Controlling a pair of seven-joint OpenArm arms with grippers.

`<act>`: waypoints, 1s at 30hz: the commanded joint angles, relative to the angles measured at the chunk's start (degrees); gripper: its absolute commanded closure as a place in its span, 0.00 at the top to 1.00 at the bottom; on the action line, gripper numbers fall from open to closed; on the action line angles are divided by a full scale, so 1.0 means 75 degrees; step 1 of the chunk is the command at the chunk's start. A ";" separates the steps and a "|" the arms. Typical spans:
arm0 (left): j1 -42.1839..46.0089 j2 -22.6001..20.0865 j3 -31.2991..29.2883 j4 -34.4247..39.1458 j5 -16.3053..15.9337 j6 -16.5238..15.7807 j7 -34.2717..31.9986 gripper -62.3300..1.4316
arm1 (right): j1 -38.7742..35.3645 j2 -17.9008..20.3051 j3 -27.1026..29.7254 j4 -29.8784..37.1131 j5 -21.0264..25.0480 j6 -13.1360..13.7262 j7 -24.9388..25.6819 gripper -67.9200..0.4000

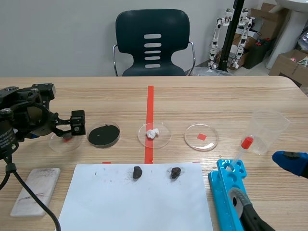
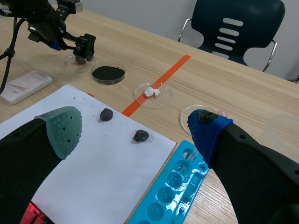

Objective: Return to the home posture

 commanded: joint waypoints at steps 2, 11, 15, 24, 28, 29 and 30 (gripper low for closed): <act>-0.0111 -0.0067 -0.0012 0.0105 0.0006 -0.0017 -0.0099 1.00 | 0.0026 -0.0003 0.0052 0.0044 0.0055 -0.0026 0.0122 0.70; -0.0012 -0.0137 -0.0012 0.0274 -0.0041 -0.0219 -0.0268 1.00 | 0.0026 -0.0003 0.0052 0.0044 0.0055 -0.0026 0.0122 0.70; 0.0498 -0.0318 -0.0012 0.1207 -0.0347 -0.0568 -0.0600 1.00 | 0.0026 -0.0003 0.0052 0.0044 0.0055 -0.0026 0.0125 0.70; 0.2926 -0.1037 -0.0012 0.4607 -0.0787 -0.0848 -0.2203 1.00 | 0.0026 -0.0003 0.0052 0.0044 0.0055 -0.0026 0.0122 0.70; 0.4351 -0.1466 -0.0012 0.6202 -0.0941 -0.1180 -0.3276 1.00 | 0.0026 -0.0003 0.0052 0.0044 0.0055 -0.0026 0.0119 0.70; 0.4704 -0.1562 -0.0012 0.6566 -0.0941 -0.1271 -0.3550 1.00 | 0.0026 -0.0003 0.0052 0.0044 0.0055 -0.0026 0.0122 0.70; 0.5030 -0.1649 -0.0012 0.6895 -0.0938 -0.1381 -0.3777 1.00 | 0.0026 -0.0003 0.0052 0.0044 0.0055 -0.0026 0.0122 0.70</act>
